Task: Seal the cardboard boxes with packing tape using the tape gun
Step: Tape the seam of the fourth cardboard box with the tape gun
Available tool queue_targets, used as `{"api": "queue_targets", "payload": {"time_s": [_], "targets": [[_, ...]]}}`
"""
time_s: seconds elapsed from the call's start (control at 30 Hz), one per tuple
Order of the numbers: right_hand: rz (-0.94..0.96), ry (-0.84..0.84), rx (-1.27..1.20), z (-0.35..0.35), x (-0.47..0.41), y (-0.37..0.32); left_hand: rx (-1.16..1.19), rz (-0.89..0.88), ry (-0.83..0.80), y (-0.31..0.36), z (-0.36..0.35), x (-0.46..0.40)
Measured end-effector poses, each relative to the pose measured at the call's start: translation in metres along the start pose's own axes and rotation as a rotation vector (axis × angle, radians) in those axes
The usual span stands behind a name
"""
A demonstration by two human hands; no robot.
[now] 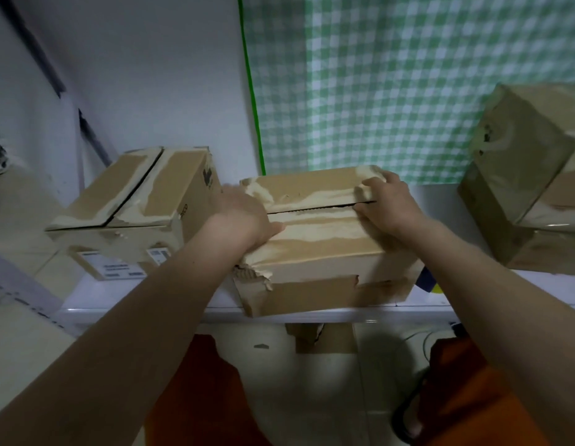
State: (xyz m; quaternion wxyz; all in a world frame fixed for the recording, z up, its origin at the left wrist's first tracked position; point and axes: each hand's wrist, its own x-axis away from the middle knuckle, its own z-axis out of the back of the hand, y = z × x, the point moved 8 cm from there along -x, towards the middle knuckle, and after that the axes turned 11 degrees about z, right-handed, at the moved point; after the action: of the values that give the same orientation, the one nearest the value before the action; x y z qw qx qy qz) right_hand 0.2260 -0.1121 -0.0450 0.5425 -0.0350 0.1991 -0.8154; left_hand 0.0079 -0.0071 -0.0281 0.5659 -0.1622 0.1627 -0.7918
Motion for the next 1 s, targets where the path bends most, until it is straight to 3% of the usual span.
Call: {"api": "queue_targets", "payload": {"time_s": [0.07,0.17,0.23,0.43,0.6,0.77,1.0], "targets": [[-0.072,-0.004,0.064,0.001,0.003,0.002,0.142,-0.096,0.059,0.013,0.005,0.007],[-0.156,-0.031,0.089,-0.001,0.009,0.008,0.455,-0.440,-0.144,0.062,0.001,0.028],[-0.166,-0.034,0.082,-0.002,0.011,0.012,0.409,-0.521,-0.186,0.087,-0.004,0.035],[-0.139,-0.005,-0.047,0.006,0.019,0.027,0.201,-0.478,-0.162,0.105,0.003,0.025],[-0.229,0.120,-0.196,0.009,0.026,0.076,0.290,-0.571,-0.132,0.144,0.022,0.040],[-0.364,-0.091,-0.110,-0.027,0.048,0.123,0.359,-0.657,-0.088,0.191,0.037,0.052],[-0.345,-0.272,-0.094,-0.058,0.066,0.132,0.409,-0.638,-0.036,0.216,0.045,0.057]]}}
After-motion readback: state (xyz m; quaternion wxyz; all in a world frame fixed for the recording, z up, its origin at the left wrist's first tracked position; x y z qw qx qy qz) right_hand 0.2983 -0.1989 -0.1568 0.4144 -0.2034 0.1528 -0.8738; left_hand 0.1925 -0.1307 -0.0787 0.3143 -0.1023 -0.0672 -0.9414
